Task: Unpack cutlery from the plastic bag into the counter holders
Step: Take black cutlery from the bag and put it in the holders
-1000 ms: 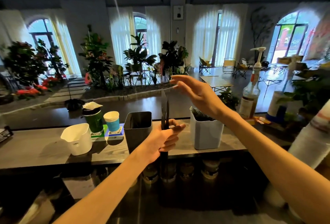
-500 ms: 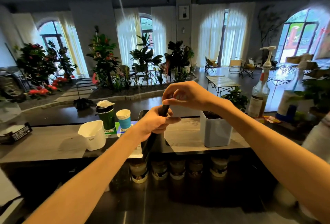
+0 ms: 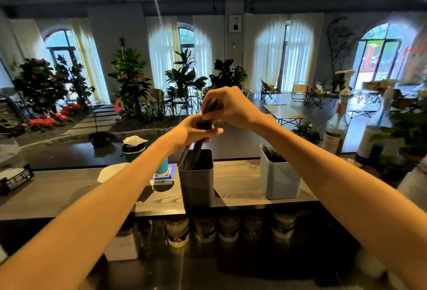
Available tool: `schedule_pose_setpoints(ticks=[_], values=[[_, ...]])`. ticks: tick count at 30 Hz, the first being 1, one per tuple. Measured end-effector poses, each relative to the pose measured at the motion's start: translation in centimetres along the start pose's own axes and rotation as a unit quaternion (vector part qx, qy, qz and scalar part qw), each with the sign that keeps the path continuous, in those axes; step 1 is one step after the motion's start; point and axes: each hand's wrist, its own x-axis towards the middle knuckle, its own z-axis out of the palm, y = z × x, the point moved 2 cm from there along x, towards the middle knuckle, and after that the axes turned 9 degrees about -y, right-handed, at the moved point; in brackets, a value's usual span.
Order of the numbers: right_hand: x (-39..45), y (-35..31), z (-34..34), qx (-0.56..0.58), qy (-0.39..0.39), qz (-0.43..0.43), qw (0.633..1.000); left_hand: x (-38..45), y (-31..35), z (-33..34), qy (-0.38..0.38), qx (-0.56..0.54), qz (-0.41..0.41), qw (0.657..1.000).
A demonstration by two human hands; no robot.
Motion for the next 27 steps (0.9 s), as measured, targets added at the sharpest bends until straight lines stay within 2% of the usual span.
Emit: schedule_pose_setpoints(ticks=[2, 5, 9, 12, 16, 21, 23, 25, 27], values=[[0.7, 0.2, 0.6, -0.033, 0.029, -0.007, 0.999, 0.3, 0.0, -1.5, 0.004, -0.024, 0.018, 1.000], [1.3, 1.4, 2.8, -0.079, 0.036, 0.018, 0.996, 0.5, -1.2, -2.6, 0.052, 0.079, -0.004, 0.996], [1.4, 3.5, 7.0, -0.094, -0.019, 0.060, 0.994, 0.7, -4.7, -2.4, 0.104, 0.091, -0.085, 0.987], [0.8, 4.2, 9.2, -0.099, -0.091, 0.072, 0.988, 0.2, -6.9, -2.3, 0.067, 0.153, -0.145, 0.975], [-0.9, 4.4, 9.0, -0.071, -0.097, 0.089, 0.989, -1.9, -7.0, -2.5, 0.053, 0.197, -0.148, 0.968], [-7.7, 1.8, 8.0, 0.040, -0.033, 0.136, 0.989, -7.2, -6.3, -0.4, 0.091, 0.202, -0.073, 0.972], [-11.9, 0.7, 9.4, 0.107, -0.016, 0.169, 0.980, -10.2, -6.8, 2.1, 0.079, 0.161, -0.049, 0.983], [-16.8, 0.3, 12.6, 0.193, -0.070, 0.226, 0.952, -13.4, -8.6, 5.4, 0.038, 0.097, -0.068, 0.992], [-22.1, -0.5, 16.7, 0.256, -0.195, 0.285, 0.903, -16.3, -11.3, 9.5, -0.028, 0.046, -0.109, 0.993]])
